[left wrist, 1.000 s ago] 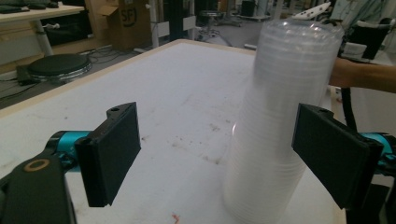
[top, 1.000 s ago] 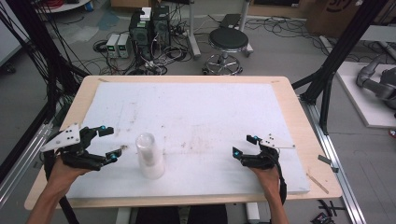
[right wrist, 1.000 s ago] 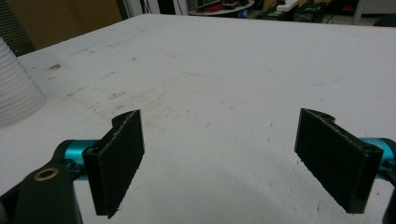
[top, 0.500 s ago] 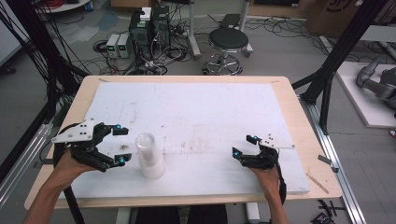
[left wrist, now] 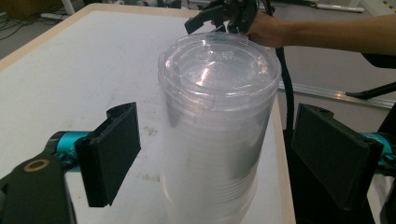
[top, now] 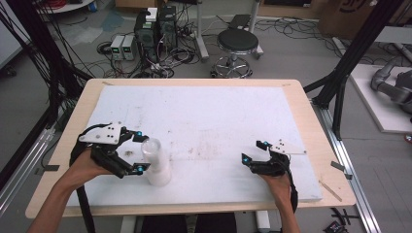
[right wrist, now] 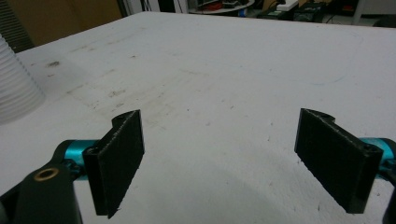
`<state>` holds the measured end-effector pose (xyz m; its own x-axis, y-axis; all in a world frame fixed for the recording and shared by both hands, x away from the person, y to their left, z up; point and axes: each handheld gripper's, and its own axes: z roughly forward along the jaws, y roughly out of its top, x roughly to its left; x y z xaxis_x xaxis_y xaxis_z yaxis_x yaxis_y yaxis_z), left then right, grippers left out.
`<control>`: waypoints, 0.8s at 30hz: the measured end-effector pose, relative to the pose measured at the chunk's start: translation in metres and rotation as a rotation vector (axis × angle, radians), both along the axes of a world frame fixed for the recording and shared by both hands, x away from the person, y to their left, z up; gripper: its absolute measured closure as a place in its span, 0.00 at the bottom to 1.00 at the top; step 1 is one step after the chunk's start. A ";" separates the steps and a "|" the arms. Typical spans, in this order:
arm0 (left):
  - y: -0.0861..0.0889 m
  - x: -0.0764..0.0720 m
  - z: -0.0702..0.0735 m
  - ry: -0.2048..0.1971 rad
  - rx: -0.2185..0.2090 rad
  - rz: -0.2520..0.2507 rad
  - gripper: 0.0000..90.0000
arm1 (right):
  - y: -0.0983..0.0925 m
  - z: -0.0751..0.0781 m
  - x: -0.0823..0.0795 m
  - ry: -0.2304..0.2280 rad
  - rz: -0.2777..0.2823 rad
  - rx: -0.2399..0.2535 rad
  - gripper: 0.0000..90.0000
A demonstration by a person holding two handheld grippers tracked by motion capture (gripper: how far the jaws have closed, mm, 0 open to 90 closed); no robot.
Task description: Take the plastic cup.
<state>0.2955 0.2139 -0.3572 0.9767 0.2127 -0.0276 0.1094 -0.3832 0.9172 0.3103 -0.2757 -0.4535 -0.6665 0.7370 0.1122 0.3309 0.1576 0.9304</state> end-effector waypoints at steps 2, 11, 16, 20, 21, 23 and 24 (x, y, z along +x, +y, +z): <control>-0.003 0.002 -0.001 0.004 0.019 -0.007 0.17 | 0.000 0.000 0.000 0.000 0.000 0.000 0.17; -0.014 0.006 -0.001 0.028 0.066 -0.021 0.18 | 0.000 0.000 0.000 -0.003 0.001 -0.001 0.17; -0.019 0.008 -0.002 0.034 0.097 -0.031 0.20 | 0.000 0.000 0.000 -0.003 0.001 -0.002 0.17; -0.021 0.008 -0.004 0.043 0.096 -0.021 0.24 | 0.000 0.000 0.000 -0.004 0.001 -0.002 0.17; -0.020 0.008 -0.004 0.038 0.105 -0.023 0.25 | 0.000 0.000 0.000 -0.005 0.001 -0.002 0.17; -0.020 0.008 -0.004 0.041 0.112 -0.023 0.27 | 0.001 0.000 0.000 -0.005 0.002 -0.003 0.17; -0.020 0.008 -0.004 0.043 0.112 -0.025 0.28 | 0.000 0.000 0.000 -0.006 0.002 -0.004 0.17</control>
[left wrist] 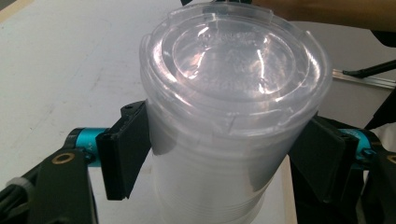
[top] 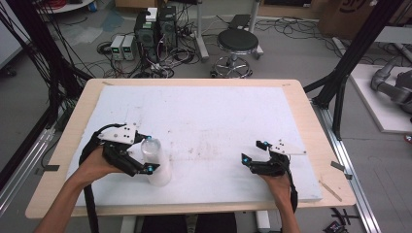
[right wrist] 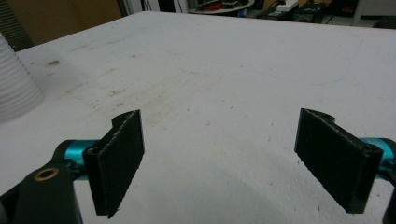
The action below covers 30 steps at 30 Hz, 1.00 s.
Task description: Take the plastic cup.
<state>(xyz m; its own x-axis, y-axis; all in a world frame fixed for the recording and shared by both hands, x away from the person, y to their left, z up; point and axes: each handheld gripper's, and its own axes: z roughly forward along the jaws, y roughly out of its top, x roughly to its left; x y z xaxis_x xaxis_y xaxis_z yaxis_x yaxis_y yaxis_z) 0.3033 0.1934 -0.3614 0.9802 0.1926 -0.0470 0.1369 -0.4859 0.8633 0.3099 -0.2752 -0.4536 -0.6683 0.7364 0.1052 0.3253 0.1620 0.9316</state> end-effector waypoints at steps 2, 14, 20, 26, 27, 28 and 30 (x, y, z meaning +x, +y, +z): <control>0.001 0.000 0.000 0.001 0.006 0.009 0.31 | 0.000 0.000 0.000 0.003 -0.001 0.000 0.17; 0.001 0.000 -0.001 0.016 0.005 0.014 0.35 | 0.001 0.000 0.000 0.005 -0.002 -0.008 0.17; 0.001 0.001 0.001 0.013 0.011 0.011 0.35 | 0.001 0.000 0.001 0.002 -0.002 -0.010 0.17; 0.001 0.000 0.003 0.018 0.009 0.015 0.36 | 0.001 0.000 0.001 0.002 -0.003 -0.009 0.17; 0.000 0.000 0.004 0.017 0.008 0.016 0.36 | 0.001 0.000 0.000 0.007 -0.002 -0.008 0.17; 0.000 0.000 0.005 0.016 0.015 0.013 0.36 | 0.001 0.000 0.001 0.003 -0.003 -0.009 0.17; 0.000 0.000 0.007 0.012 0.017 0.013 0.37 | 0.001 0.000 0.001 0.002 -0.003 -0.010 0.17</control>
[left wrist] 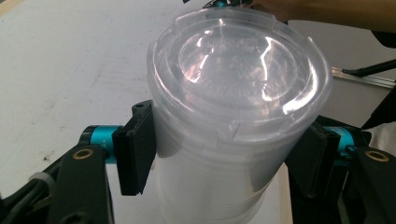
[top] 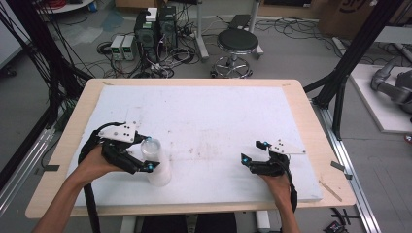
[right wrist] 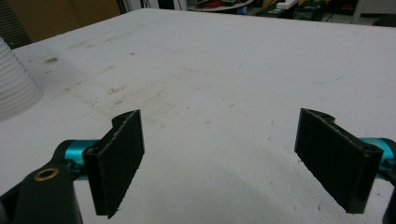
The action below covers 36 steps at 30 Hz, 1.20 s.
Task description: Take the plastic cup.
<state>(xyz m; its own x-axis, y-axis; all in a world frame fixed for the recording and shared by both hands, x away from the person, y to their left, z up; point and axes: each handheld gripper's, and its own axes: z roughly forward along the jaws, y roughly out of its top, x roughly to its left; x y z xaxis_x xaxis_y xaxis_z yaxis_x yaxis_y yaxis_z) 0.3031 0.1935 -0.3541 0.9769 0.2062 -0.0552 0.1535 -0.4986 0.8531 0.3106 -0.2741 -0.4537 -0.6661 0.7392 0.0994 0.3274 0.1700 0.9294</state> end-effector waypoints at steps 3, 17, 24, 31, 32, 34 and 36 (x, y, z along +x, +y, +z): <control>0.000 -0.001 0.003 -0.002 0.000 -0.001 0.37 | 0.000 0.000 0.000 0.000 0.000 0.000 0.17; 0.003 -0.004 0.040 -0.039 -0.024 -0.009 0.38 | 0.001 0.000 0.000 0.006 -0.001 -0.004 0.17; 0.004 -0.009 0.079 -0.079 -0.044 -0.018 0.38 | 0.001 0.000 0.000 0.006 0.000 -0.004 0.17; 0.009 -0.011 0.115 -0.126 -0.069 -0.009 0.38 | 0.001 0.000 0.000 0.004 0.002 -0.006 0.17; 0.009 -0.011 0.118 -0.131 -0.073 -0.006 0.38 | 0.001 0.000 0.000 0.003 0.002 -0.006 0.17; 0.010 -0.009 0.123 -0.137 -0.076 -0.003 0.38 | 0.001 0.000 0.000 0.004 0.002 -0.006 0.17; 0.010 -0.007 0.125 -0.140 -0.078 -0.003 0.38 | 0.001 0.000 0.000 0.006 0.001 -0.005 0.17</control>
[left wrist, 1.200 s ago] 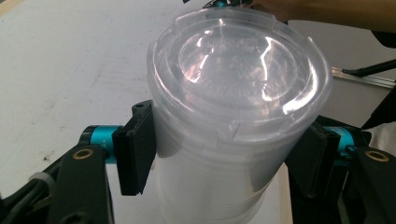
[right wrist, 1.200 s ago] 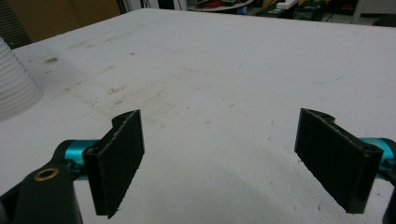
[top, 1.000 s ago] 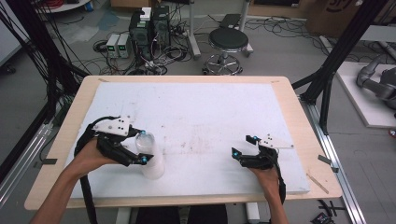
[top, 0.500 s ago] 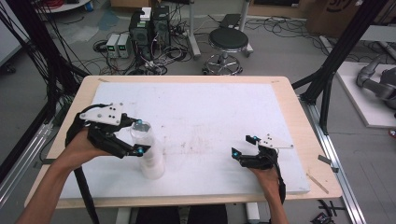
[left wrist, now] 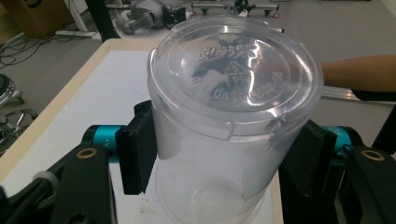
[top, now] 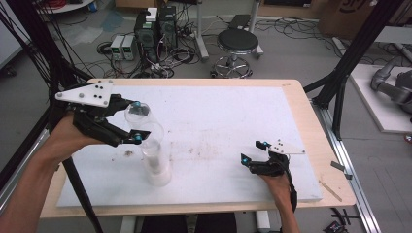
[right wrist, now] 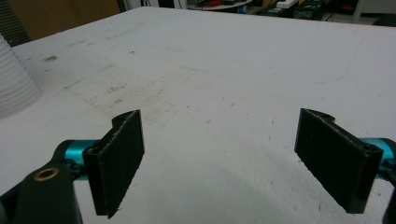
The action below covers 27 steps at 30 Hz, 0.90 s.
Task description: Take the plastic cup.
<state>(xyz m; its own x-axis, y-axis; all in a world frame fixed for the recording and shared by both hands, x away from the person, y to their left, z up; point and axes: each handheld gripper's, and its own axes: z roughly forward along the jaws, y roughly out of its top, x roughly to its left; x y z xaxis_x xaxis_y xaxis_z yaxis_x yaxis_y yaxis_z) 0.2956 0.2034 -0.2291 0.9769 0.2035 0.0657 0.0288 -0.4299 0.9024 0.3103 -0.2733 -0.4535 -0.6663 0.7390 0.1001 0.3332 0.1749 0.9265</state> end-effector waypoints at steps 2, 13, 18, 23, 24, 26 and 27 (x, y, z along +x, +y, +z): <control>0.000 0.001 0.000 -0.001 -0.001 0.000 0.38 | 0.000 0.000 0.000 0.002 0.000 0.003 0.17; -0.001 0.009 -0.001 -0.007 -0.009 0.017 0.38 | 0.000 0.000 0.000 0.005 -0.002 -0.001 0.17; -0.003 0.024 -0.003 -0.005 -0.035 0.026 0.38 | 0.000 0.000 0.000 0.003 -0.004 0.000 0.17; -0.008 0.042 -0.009 0.005 -0.068 0.032 0.38 | 0.000 0.000 -0.001 -0.001 -0.009 0.000 0.17; -0.009 0.046 -0.010 0.008 -0.071 0.031 0.38 | 0.000 0.000 0.000 -0.010 -0.010 -0.001 0.17; -0.010 0.053 -0.012 0.011 -0.073 0.030 0.38 | 0.000 0.000 0.000 -0.009 -0.011 0.003 0.17; -0.011 0.057 -0.014 0.014 -0.080 0.028 0.39 | 0.000 0.000 0.000 -0.003 -0.015 0.006 0.17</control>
<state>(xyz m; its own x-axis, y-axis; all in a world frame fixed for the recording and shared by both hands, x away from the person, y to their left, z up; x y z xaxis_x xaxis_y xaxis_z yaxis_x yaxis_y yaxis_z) 0.3526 0.1924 -0.2427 0.9714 0.2351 0.0344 0.0531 -0.3556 0.9331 0.3098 -0.2736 -0.4534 -0.6558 0.7480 0.1023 0.3326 0.1646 0.9286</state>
